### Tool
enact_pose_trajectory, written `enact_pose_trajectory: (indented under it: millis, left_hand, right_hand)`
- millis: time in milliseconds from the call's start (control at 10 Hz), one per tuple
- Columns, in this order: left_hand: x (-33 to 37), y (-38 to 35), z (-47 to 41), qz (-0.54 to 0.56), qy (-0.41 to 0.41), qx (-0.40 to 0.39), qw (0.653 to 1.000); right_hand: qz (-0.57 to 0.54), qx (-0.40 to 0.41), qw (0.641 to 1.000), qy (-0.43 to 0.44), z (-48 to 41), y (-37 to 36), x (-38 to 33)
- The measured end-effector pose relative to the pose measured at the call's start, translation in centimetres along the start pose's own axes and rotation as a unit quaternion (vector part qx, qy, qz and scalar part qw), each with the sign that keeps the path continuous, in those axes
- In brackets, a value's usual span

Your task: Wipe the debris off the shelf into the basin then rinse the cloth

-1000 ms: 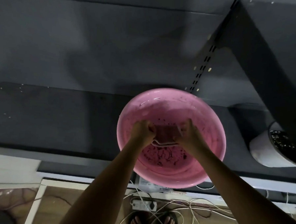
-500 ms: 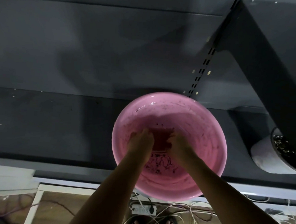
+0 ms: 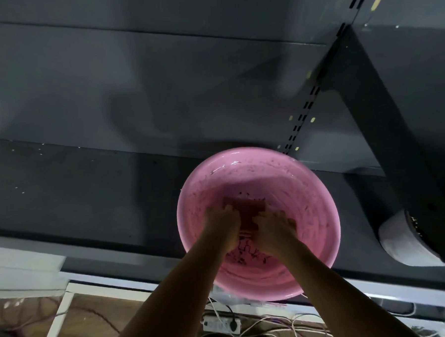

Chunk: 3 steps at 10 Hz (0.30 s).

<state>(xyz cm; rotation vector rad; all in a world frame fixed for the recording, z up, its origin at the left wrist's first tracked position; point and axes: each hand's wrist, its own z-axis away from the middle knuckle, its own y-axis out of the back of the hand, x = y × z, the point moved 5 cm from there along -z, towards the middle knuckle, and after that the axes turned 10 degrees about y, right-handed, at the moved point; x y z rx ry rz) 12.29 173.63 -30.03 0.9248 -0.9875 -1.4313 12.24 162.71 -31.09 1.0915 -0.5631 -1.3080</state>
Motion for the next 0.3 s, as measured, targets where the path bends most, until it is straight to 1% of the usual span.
enact_pose_trajectory:
  millis: [100, 200, 300]
  left_hand:
    - [0.0, 2.6, 0.8, 0.013, 0.025, 0.061, 0.998]
    - [-0.4, 6.0, 2.2, 0.056, 0.039, 0.091, 0.993]
    - [-0.8, 9.8, 3.8, 0.05, 0.042, 0.163, 0.984]
  right_hand:
    - [-0.058, 0.094, 0.994, 0.023, 0.9, 2.1, -1.1]
    - [-0.124, 0.153, 0.979, 0.049, 2.5, 5.5, -2.8]
    - [-0.159, 0.206, 0.96, 0.1, 4.7, 8.5, -4.7]
